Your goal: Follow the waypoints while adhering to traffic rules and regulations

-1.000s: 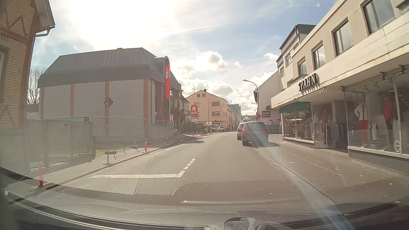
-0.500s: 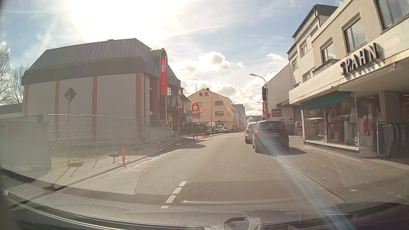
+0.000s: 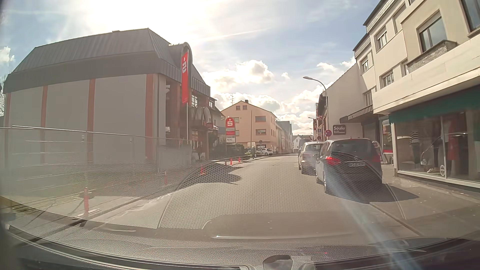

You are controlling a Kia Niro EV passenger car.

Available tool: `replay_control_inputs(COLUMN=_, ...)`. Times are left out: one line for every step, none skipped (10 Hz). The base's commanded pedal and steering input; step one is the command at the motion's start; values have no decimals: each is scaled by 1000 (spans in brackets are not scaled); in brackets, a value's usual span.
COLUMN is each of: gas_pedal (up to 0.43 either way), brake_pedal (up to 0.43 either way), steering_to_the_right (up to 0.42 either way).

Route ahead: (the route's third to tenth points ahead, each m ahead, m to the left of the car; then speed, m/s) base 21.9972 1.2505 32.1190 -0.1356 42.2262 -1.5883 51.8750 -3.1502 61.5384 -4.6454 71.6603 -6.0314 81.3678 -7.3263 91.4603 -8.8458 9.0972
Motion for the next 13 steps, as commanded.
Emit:
replay_control_inputs(gas_pedal=197, brake_pedal=0, steering_to_the_right=2)
replay_control_inputs(gas_pedal=197, brake_pedal=0, steering_to_the_right=6)
replay_control_inputs(gas_pedal=197, brake_pedal=0, steering_to_the_right=10)
replay_control_inputs(gas_pedal=197, brake_pedal=0, steering_to_the_right=15)
replay_control_inputs(gas_pedal=197, brake_pedal=0, steering_to_the_right=20)
replay_control_inputs(gas_pedal=197, brake_pedal=0, steering_to_the_right=25)
replay_control_inputs(gas_pedal=197, brake_pedal=0, steering_to_the_right=30)
replay_control_inputs(gas_pedal=197, brake_pedal=0, steering_to_the_right=31)
replay_control_inputs(gas_pedal=197, brake_pedal=0, steering_to_the_right=30)
replay_control_inputs(gas_pedal=197, brake_pedal=0, steering_to_the_right=30)
replay_control_inputs(gas_pedal=197, brake_pedal=0, steering_to_the_right=30)
replay_control_inputs(gas_pedal=197, brake_pedal=0, steering_to_the_right=30)
replay_control_inputs(gas_pedal=197, brake_pedal=0, steering_to_the_right=30)
